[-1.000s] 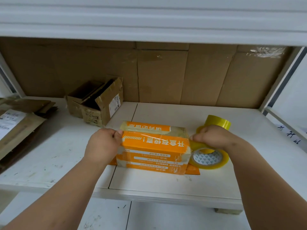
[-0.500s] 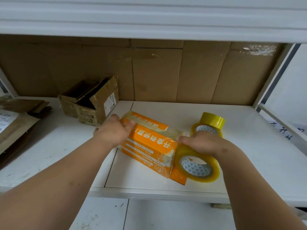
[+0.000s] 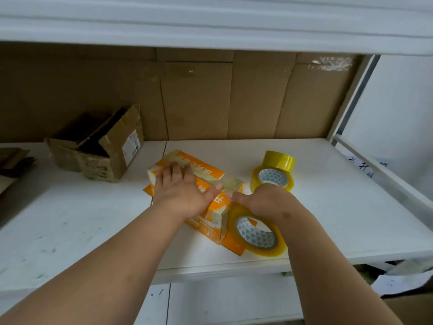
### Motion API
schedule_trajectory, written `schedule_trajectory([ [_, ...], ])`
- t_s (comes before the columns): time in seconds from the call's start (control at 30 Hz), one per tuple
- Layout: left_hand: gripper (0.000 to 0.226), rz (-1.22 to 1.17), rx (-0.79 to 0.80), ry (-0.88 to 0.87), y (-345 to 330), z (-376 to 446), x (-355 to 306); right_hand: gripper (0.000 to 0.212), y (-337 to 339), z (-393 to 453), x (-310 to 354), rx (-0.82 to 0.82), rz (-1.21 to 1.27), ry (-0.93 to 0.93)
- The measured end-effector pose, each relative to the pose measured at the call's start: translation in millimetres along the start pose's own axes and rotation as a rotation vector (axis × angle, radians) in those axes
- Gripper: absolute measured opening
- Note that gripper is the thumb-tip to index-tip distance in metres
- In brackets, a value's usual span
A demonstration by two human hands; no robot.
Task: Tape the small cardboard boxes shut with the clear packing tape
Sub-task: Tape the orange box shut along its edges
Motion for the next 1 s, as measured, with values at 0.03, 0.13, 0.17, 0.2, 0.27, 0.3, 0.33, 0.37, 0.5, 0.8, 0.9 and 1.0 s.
schedule_trajectory([
  [0.03,0.108,0.013,0.022,0.006,1,3,1,0.069,-2,0,0,-0.003,0.001,0.012],
  [0.13,0.109,0.039,0.105,0.032,10,9,3,0.050,-4,-2,-2,0.046,0.165,0.048],
  [0.17,0.107,0.054,0.109,0.027,15,10,3,0.042,-5,-5,-2,0.082,0.255,0.053],
  [0.2,0.104,0.067,0.089,0.004,20,11,1,0.036,-5,-7,-2,0.111,0.337,0.061],
  [0.27,0.088,0.080,0.013,-0.105,26,9,-6,0.025,-6,-12,-3,0.140,0.453,0.072],
  [0.3,0.079,0.075,-0.008,-0.169,25,7,-11,0.019,-7,-14,-3,0.144,0.497,0.073],
  [0.33,0.076,0.062,0.000,-0.218,24,5,-15,0.017,-8,-16,-3,0.146,0.538,0.071],
  [0.37,0.080,0.042,0.034,-0.241,21,3,-17,0.018,-9,-19,-2,0.153,0.577,0.067],
  [0.5,0.104,0.010,0.163,-0.226,18,11,-5,0.049,-20,-25,12,0.219,0.802,0.094],
  [0.8,0.078,-0.027,0.150,-0.247,34,24,24,0.029,-64,-37,37,0.260,1.018,0.435],
  [0.9,0.068,-0.049,0.126,-0.243,35,22,27,0.032,-78,-42,41,0.194,1.021,0.409],
  [1.0,0.064,-0.003,0.134,-0.279,36,20,27,0.035,-84,-45,42,0.128,1.033,0.395],
])
Point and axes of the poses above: each hand's wrist, its own z-axis towards the middle knuckle, its own y-axis out of the back of the hand, x = y × z, the point moved 2 cm from there along z, towards the middle knuckle, and after that the axes turned 15 degrees about -z, right-handed, at the moved point
